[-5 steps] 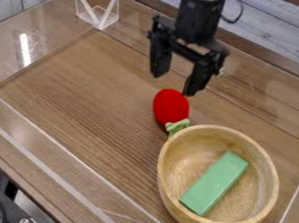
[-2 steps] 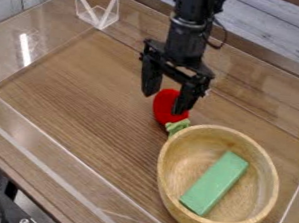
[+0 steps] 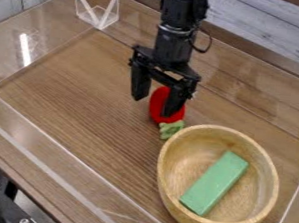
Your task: Move the red object to the left side of the table
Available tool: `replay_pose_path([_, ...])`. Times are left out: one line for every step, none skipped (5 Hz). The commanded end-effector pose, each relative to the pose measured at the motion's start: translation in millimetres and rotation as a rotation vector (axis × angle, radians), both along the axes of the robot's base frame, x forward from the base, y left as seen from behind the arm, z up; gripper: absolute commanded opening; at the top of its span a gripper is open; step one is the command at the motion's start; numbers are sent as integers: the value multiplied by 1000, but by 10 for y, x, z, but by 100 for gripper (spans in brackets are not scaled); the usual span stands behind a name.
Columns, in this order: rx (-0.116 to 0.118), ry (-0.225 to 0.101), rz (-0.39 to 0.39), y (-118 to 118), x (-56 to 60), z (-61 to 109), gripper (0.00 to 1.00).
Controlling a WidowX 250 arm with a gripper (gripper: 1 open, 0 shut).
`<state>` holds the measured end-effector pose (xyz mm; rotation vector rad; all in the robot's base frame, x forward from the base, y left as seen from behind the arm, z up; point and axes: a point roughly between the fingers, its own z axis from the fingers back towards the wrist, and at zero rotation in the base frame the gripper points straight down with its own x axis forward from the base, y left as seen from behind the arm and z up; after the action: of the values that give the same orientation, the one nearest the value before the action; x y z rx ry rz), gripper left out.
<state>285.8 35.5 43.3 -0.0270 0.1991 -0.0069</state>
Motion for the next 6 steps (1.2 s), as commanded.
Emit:
replay_pose_path([8,-33,0,105,39,45,0])
replay_pose_path([9,-44,-4,-7,32,110,0])
replay_pose_path([19,-69,-8,-156,45,274,100])
replay_pose_path([27,-94,25,-344,115,473,100])
replay_pose_path([24,-89,59,-430,143,472,0])
replay_pose_path([30,-81,124,-318,160,412,100])
